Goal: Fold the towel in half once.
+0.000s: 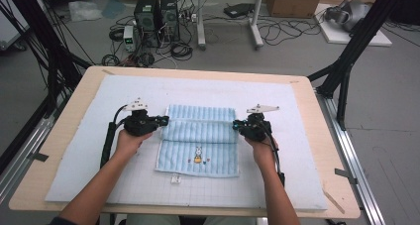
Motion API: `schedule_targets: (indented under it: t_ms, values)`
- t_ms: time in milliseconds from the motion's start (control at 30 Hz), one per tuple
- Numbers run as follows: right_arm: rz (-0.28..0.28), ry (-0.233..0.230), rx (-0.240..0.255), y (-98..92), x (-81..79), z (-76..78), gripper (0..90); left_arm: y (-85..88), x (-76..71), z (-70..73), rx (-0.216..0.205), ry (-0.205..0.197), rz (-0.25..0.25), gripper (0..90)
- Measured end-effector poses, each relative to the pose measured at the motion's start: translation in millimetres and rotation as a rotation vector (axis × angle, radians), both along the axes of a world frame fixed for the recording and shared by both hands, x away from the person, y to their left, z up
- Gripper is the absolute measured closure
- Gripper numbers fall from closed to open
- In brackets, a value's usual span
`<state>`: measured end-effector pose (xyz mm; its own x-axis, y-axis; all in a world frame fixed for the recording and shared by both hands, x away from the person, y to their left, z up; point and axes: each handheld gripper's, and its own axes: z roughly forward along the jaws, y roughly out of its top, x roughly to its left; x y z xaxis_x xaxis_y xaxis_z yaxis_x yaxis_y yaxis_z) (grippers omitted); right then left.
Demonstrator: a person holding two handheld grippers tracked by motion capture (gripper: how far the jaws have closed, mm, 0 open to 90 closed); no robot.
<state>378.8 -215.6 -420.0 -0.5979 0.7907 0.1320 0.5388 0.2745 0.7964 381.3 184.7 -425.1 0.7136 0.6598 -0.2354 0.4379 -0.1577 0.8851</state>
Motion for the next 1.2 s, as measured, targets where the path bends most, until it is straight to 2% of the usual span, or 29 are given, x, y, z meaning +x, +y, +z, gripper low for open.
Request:
schedule_targets:
  t_ms: [233,300,667,900,1133,1200]
  values:
    - [0.03,-0.032,0.022,-2.4,-35.3,4.2,82.7,8.5,-34.2,0.3,-0.047,-0.01,-0.023,87.0]
    - [0.037,-0.046,0.021,-2.6,-45.4,3.1,82.6,9.2,-44.0,-1.1,-0.043,-0.019,-0.026,87.0]
    - [0.059,-0.054,0.026,-4.0,-94.5,-4.4,82.6,11.9,-89.9,-7.7,-0.035,-0.017,-0.032,87.0]
    - [0.069,-0.061,0.02,-5.2,-117.6,-3.3,82.4,12.6,-109.4,-10.1,-0.022,-0.015,-0.052,87.0]
    - [0.082,-0.032,-0.072,-5.0,-128.2,-13.3,83.2,13.4,-118.0,-16.2,0.005,0.012,-0.063,86.8]
    - [0.076,-0.031,-0.067,-8.0,-130.4,-13.2,83.2,15.2,-118.8,-16.4,-0.005,0.017,-0.062,86.7]
